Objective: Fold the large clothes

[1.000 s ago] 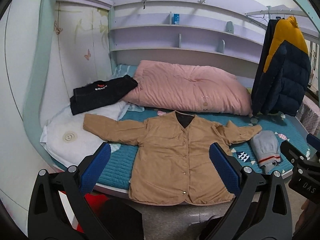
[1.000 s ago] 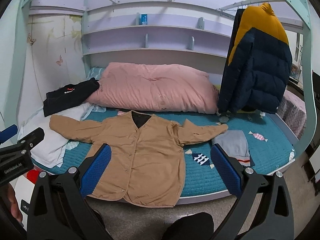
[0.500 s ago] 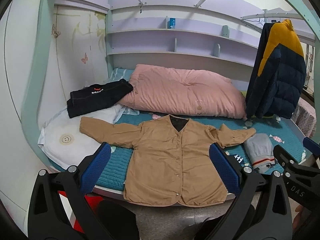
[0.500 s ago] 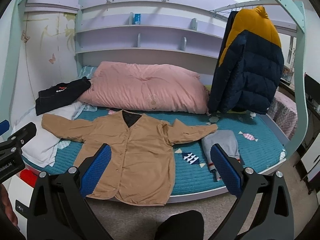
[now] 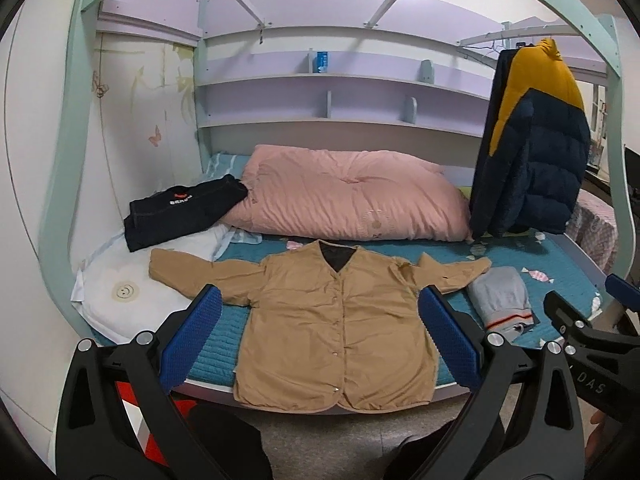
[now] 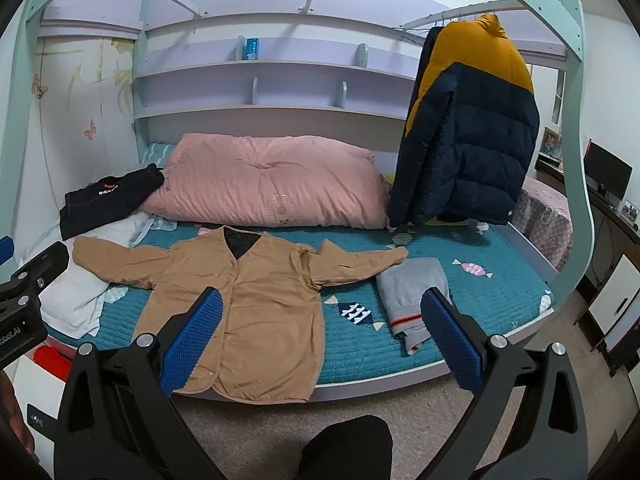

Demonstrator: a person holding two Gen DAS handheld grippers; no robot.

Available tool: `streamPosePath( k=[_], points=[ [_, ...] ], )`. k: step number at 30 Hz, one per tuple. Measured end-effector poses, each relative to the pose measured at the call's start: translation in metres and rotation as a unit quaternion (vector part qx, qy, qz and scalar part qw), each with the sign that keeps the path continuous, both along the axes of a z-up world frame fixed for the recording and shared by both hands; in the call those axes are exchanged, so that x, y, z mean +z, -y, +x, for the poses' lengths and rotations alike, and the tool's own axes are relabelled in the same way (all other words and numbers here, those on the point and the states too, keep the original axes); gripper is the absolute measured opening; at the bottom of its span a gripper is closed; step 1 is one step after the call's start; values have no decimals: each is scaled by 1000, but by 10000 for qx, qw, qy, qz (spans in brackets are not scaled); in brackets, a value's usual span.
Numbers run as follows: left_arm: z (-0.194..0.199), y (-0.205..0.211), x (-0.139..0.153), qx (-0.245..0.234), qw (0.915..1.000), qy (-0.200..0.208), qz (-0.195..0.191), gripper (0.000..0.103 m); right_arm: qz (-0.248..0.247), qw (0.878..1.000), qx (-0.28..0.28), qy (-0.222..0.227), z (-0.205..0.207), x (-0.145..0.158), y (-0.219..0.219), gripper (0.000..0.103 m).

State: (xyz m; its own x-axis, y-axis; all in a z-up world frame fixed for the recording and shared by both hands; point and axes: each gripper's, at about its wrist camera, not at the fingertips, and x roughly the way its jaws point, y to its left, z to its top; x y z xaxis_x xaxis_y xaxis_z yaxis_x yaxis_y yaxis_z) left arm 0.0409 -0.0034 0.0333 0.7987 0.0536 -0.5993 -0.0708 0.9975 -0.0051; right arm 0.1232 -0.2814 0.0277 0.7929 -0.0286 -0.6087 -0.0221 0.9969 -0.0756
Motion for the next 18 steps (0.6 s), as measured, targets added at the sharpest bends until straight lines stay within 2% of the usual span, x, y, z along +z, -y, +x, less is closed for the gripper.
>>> streamPosePath(
  k=[18],
  points=[
    [-7,14,5,-31,10000,-20,64,99,71,10000,-28,37,-9,3,7,96]
  ],
)
